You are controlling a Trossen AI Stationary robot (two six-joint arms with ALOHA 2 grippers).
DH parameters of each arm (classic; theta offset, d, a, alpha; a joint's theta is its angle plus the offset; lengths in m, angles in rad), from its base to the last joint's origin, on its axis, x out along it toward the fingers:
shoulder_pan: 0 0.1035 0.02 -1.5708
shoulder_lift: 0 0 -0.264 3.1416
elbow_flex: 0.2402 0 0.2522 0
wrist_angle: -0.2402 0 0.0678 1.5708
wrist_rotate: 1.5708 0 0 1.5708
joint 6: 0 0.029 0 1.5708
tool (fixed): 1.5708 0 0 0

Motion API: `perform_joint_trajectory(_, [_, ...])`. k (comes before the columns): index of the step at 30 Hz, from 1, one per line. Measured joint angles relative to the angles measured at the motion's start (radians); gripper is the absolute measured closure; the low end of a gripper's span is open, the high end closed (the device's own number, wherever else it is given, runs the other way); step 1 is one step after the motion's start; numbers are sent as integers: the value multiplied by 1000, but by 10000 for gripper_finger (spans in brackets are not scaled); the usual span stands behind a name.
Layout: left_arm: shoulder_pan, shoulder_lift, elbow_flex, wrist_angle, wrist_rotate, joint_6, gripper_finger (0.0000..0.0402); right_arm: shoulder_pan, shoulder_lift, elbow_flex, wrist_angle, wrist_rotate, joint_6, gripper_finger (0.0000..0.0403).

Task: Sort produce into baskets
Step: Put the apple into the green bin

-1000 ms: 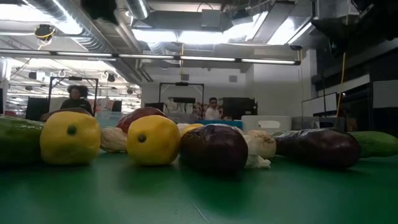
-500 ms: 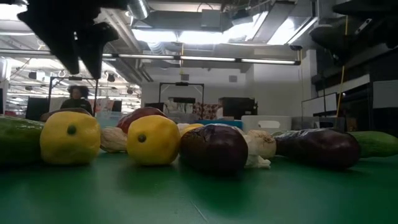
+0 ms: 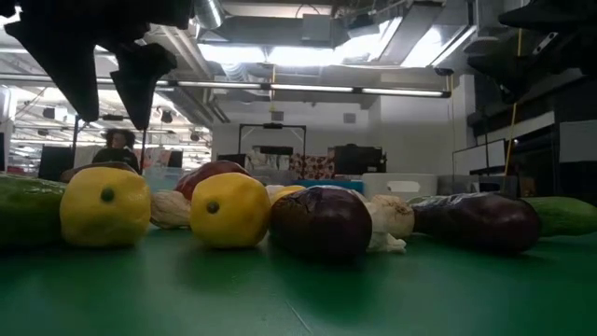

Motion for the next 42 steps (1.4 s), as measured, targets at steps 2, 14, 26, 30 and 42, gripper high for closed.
perform_joint_trajectory(2, [-9,11,0,34,13,42,66,0,0,0,-1,0,0,93])
perform_joint_trajectory(14, [-9,120,-5,45,32,180,68,0,0,0,-30,0,1,93])
perform_joint_trajectory(26, [15,66,-225,231,32,186,68,0,0,0,-33,0,4,93])
perform_joint_trajectory(30, [15,64,-261,279,55,213,68,0,0,0,-46,0,4,93])
perform_joint_trajectory(42, [15,63,-324,372,80,190,123,0,0,0,-46,0,4,93])
